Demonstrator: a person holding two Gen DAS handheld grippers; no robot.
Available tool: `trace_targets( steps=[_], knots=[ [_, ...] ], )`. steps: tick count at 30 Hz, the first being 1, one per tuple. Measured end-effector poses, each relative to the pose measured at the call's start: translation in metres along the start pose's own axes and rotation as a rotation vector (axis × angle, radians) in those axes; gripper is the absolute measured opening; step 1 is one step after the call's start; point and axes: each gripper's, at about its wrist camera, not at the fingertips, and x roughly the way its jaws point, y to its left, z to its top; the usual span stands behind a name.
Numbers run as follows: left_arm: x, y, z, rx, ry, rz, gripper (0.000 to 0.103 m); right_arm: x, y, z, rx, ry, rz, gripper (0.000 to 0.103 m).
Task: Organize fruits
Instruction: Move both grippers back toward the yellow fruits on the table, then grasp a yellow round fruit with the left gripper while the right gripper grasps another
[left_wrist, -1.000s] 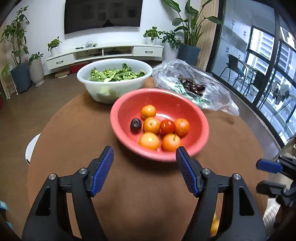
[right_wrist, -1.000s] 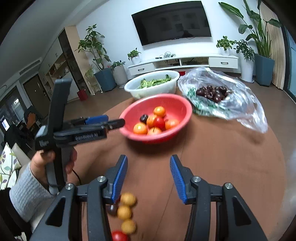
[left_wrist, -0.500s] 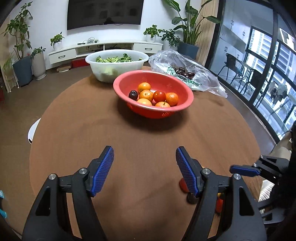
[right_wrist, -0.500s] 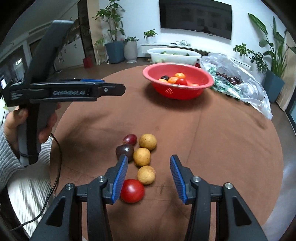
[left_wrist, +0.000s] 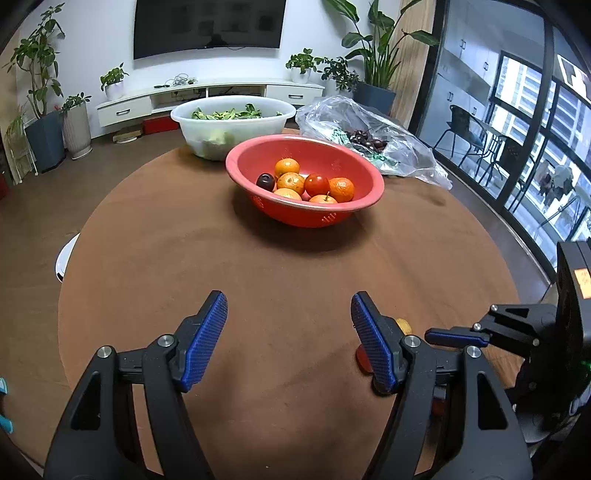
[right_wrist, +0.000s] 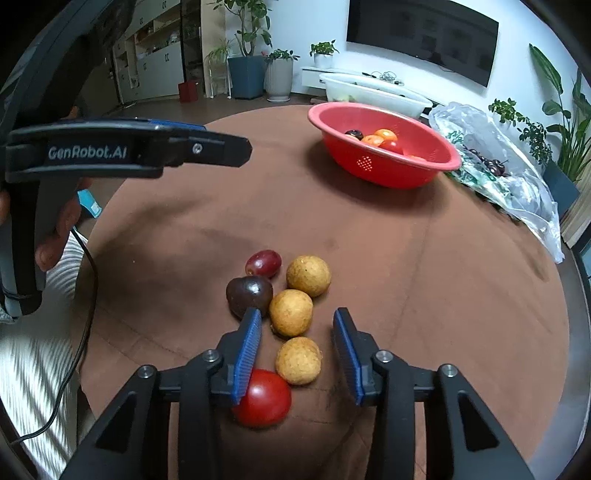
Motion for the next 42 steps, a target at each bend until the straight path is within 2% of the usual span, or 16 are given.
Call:
trace_targets(
  steps=[5, 9, 14, 20, 27, 35, 40, 42],
  knots=[
    [0.002, -0.005, -0.001, 0.020, 0.011, -0.001, 0.068, 0.003, -0.005, 0.004, 0.005, 0.006, 0.048, 0.028],
    [0.005, -0.011, -0.002, 0.044, 0.019, -0.012, 0.068, 0.002, -0.007, 0.004, 0.010, 0.009, 0.054, 0.028],
    [0.009, -0.026, -0.006, 0.105, 0.040, -0.044, 0.068, -0.008, -0.021, 0.001, 0.095, -0.027, 0.083, 0.028],
    [0.020, -0.056, -0.011, 0.230, 0.084, -0.100, 0.068, -0.027, -0.039, -0.007, 0.196, -0.087, 0.087, 0.028],
    [0.035, -0.084, -0.020, 0.343, 0.130, -0.102, 0.068, -0.032, -0.054, -0.013, 0.264, -0.108, 0.081, 0.028],
    [0.053, -0.098, -0.018, 0.383, 0.152, -0.117, 0.068, -0.037, -0.064, -0.014, 0.310, -0.139, 0.077, 0.028],
    [0.062, -0.097, -0.020, 0.380, 0.192, -0.134, 0.052, -0.037, -0.067, -0.014, 0.319, -0.146, 0.076, 0.028],
    [0.068, -0.096, -0.022, 0.378, 0.208, -0.124, 0.042, -0.038, -0.067, -0.014, 0.324, -0.147, 0.077, 0.028]
  ],
)
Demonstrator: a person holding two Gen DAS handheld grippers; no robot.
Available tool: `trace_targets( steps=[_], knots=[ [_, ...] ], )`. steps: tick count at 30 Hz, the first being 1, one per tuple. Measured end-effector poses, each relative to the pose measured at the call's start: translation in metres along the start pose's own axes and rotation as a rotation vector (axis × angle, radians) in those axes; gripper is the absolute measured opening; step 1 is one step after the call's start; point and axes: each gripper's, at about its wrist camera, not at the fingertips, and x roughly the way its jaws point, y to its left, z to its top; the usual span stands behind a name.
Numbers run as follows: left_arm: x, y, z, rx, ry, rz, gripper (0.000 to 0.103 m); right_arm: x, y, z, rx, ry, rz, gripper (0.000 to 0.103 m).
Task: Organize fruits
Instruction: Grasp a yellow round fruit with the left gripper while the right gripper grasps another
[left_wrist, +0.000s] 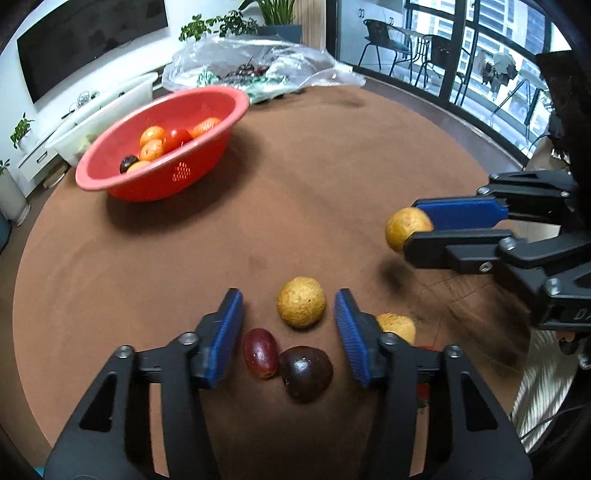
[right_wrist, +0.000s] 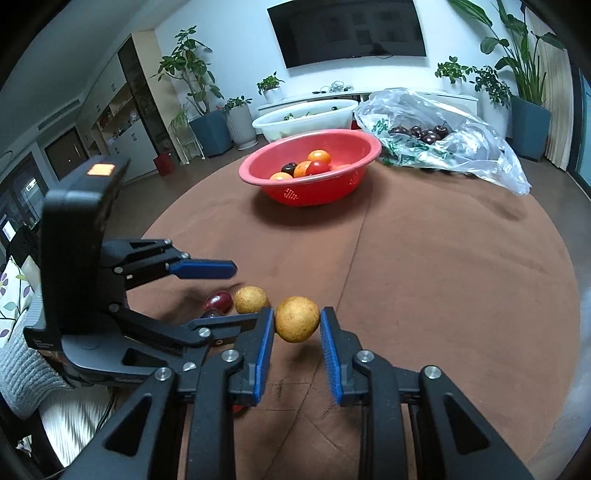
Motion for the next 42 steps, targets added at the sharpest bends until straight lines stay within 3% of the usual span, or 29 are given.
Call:
trace_targets(
  steps=[5, 11, 42],
  knots=[
    [0.002, 0.000, -0.001, 0.009, -0.003, -0.016, 0.031, 0.001, 0.000, 0.001, 0.003, -0.002, 0.002, 0.028],
    [-0.002, 0.001, 0.000, -0.007, -0.015, -0.022, 0.026, 0.001, 0.000, 0.000, 0.005, -0.004, 0.004, 0.028],
    [-0.014, 0.004, -0.002, -0.035, -0.049, -0.034, 0.026, 0.003, -0.003, -0.002, 0.021, -0.003, 0.018, 0.028]
  ],
)
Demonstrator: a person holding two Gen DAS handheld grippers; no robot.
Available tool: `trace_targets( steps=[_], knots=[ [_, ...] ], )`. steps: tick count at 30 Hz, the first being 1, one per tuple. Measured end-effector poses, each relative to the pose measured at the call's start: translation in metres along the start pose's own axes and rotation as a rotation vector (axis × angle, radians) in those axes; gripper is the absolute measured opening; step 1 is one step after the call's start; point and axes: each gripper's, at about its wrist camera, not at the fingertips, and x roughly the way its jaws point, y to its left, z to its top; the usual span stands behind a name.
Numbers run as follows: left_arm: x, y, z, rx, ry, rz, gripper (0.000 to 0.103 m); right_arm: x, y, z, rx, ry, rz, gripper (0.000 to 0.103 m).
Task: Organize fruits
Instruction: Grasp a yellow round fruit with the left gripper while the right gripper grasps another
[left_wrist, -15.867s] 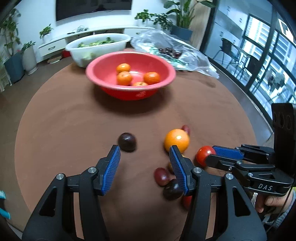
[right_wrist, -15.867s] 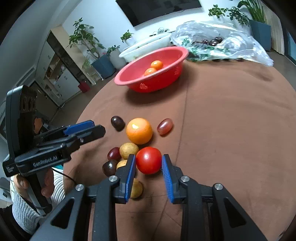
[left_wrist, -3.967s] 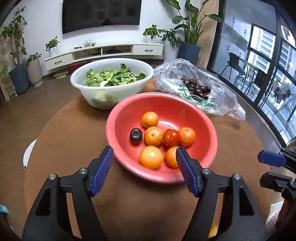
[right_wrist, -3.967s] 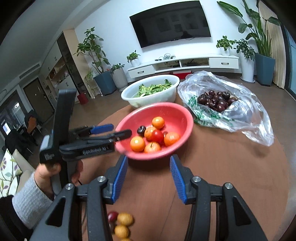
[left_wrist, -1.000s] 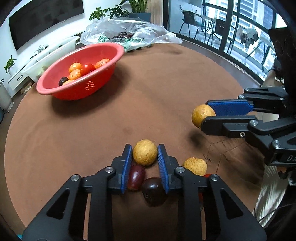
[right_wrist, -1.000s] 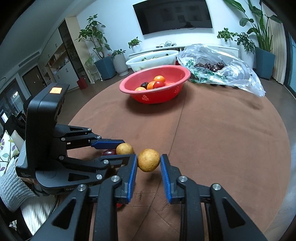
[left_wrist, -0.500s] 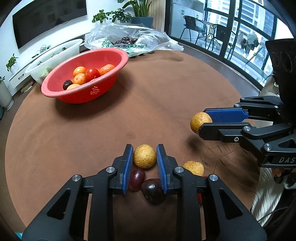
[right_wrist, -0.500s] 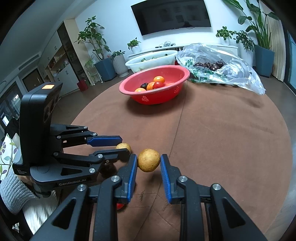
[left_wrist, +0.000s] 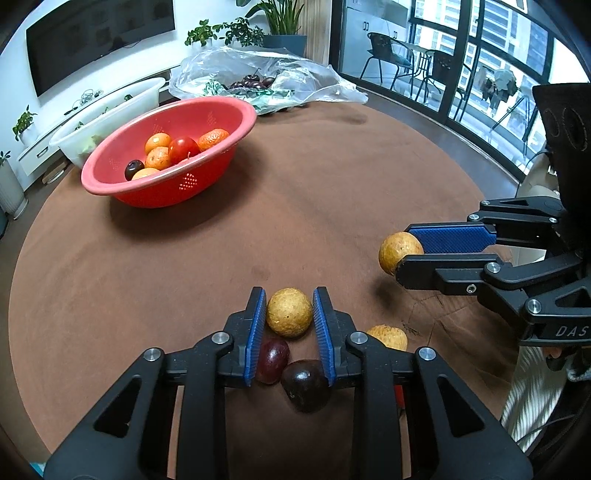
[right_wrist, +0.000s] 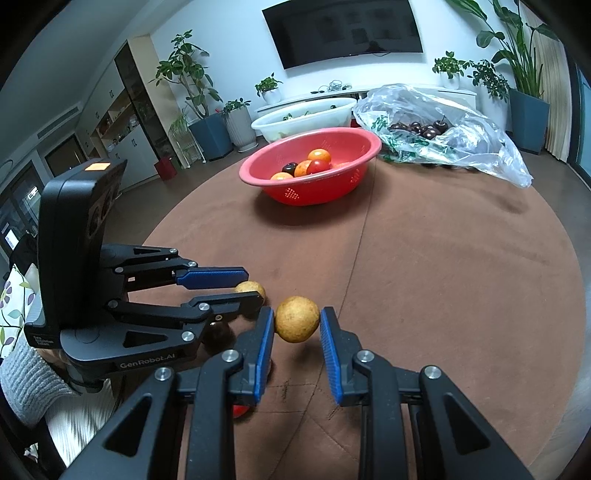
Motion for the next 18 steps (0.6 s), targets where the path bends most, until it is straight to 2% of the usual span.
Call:
trace_targets(
  steps=[18],
  knots=[
    [0.011, -0.003, -0.002, 0.014, 0.022, -0.006, 0.025, -0.001, 0.000, 0.000, 0.004, -0.002, 0.001, 0.028]
  ],
)
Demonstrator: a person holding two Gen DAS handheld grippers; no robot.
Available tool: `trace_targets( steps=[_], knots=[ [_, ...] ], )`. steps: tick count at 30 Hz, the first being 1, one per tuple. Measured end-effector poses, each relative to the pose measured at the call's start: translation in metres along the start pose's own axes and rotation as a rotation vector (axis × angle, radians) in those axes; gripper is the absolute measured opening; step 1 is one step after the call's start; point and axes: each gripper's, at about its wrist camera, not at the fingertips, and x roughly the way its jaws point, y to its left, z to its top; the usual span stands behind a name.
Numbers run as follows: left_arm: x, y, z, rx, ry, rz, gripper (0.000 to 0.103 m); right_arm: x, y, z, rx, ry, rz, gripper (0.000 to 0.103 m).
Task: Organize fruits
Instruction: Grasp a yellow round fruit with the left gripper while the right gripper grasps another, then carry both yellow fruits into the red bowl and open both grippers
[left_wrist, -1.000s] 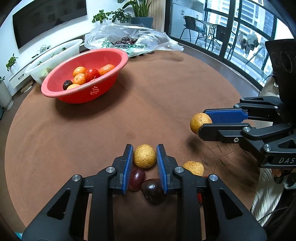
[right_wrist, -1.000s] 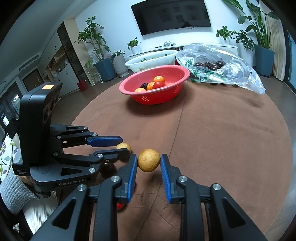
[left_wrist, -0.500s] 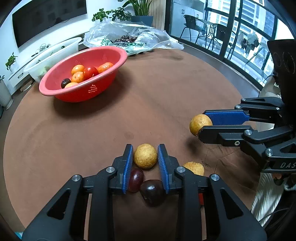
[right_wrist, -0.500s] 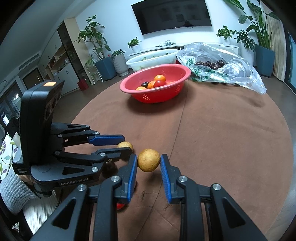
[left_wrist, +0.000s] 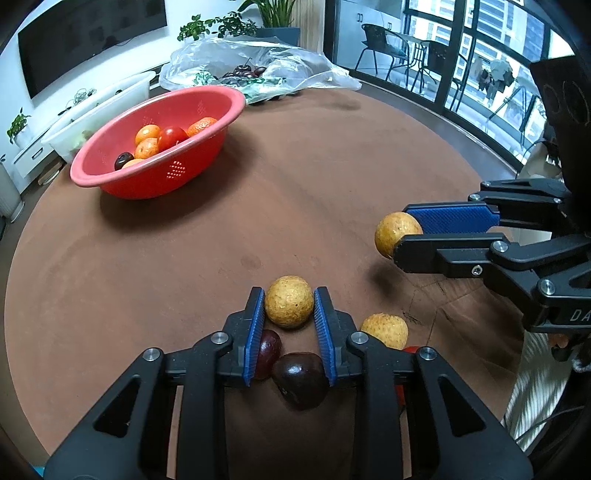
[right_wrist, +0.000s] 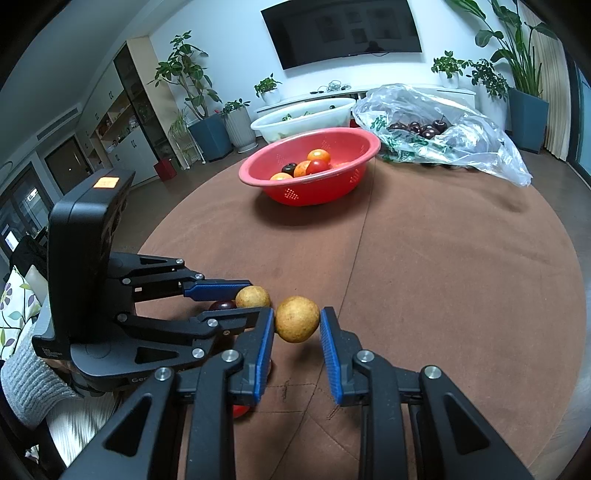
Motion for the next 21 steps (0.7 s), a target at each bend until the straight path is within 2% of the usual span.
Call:
trace_targets(
  steps=[12, 21],
  knots=[
    [-0.017, 0.022, 0.006, -0.103, -0.048, -0.035, 0.025, -0.002, -0.001, 0.005, 0.029, -0.007, 0.037, 0.028],
    [-0.036, 0.054, 0.026, -0.169, -0.108, -0.034, 0.025, -0.001, -0.008, 0.038, 0.040, -0.041, 0.055, 0.028]
  ],
)
